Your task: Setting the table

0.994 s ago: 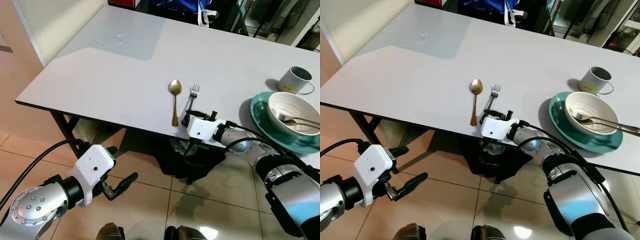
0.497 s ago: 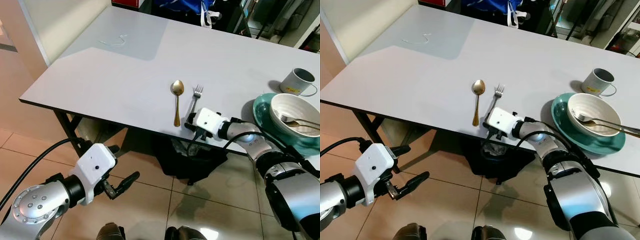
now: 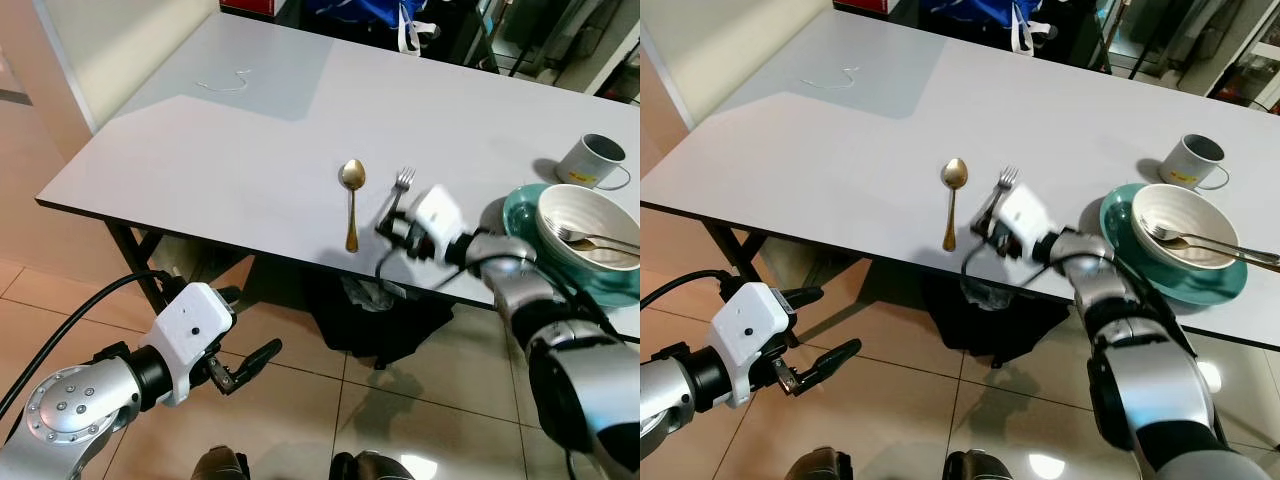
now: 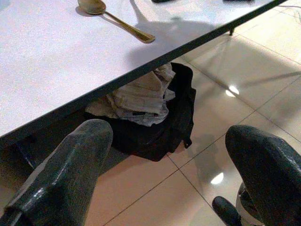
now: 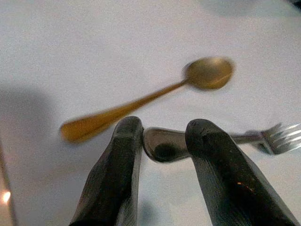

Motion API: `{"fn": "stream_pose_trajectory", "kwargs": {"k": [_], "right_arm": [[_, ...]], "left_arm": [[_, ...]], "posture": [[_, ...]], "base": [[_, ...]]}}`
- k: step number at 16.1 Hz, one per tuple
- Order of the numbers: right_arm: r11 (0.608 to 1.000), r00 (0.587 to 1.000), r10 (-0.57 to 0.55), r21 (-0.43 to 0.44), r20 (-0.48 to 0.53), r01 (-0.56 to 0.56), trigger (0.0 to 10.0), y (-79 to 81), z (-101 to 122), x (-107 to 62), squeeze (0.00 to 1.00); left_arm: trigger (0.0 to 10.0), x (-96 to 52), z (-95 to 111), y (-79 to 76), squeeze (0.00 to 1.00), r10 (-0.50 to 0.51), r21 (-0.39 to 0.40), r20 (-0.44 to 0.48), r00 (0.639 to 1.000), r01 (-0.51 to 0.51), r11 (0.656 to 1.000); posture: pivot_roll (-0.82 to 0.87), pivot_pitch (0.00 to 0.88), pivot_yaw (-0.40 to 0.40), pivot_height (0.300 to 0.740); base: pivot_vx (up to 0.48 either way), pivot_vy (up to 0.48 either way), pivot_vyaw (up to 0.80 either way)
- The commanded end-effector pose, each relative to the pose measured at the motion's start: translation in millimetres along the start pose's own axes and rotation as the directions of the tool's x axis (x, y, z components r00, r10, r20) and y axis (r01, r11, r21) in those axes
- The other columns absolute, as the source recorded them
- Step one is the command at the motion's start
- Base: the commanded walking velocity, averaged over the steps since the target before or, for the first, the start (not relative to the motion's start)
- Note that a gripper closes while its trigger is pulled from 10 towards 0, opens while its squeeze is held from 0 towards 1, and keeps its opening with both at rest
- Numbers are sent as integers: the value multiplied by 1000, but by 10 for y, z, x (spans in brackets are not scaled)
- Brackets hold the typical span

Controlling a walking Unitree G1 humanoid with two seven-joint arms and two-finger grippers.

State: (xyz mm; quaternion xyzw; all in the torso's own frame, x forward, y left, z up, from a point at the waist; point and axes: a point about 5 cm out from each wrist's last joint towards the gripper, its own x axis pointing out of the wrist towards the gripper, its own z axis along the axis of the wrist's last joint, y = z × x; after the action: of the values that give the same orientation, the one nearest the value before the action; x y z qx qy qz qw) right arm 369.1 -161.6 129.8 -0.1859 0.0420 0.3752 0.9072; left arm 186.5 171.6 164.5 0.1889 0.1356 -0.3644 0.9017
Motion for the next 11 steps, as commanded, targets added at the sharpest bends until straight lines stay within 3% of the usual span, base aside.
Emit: {"fn": "stream_pose_trajectory", "kwargs": {"k": [1,6,9,10,11], "right_arm": [[998,999,-26,56,29,24,10000,-73,53,-14,0],[998,1000,3,69,24,-5,10000,-68,43,-25,0],[965,984,-166,197,-62,175,10000,-167,-20,-15,0],[918,957,-272,271,-96,288,10000,-209,-44,-7,0],[860,939,-331,379,-95,342,10000,-217,-41,17,1000]], "left_arm": [[10000,13,-6,-24,0,-17,-7,-3,1000,17,1000],[10000,34,5,-13,0,-18,-7,3,1000,18,1000],[10000,56,18,20,0,21,5,14,1000,-22,1000],[10000,96,24,78,0,97,12,24,995,-97,995],[10000,150,28,154,0,192,24,37,981,-193,981]], "posture": [[161,126,-117,740],[159,120,-120,740],[150,114,-128,740],[148,109,-128,740],[146,107,-123,740]], "base": [[0,0,0],[0,0,0],[0,0,0],[0,0,0],[0,0,0]]}}
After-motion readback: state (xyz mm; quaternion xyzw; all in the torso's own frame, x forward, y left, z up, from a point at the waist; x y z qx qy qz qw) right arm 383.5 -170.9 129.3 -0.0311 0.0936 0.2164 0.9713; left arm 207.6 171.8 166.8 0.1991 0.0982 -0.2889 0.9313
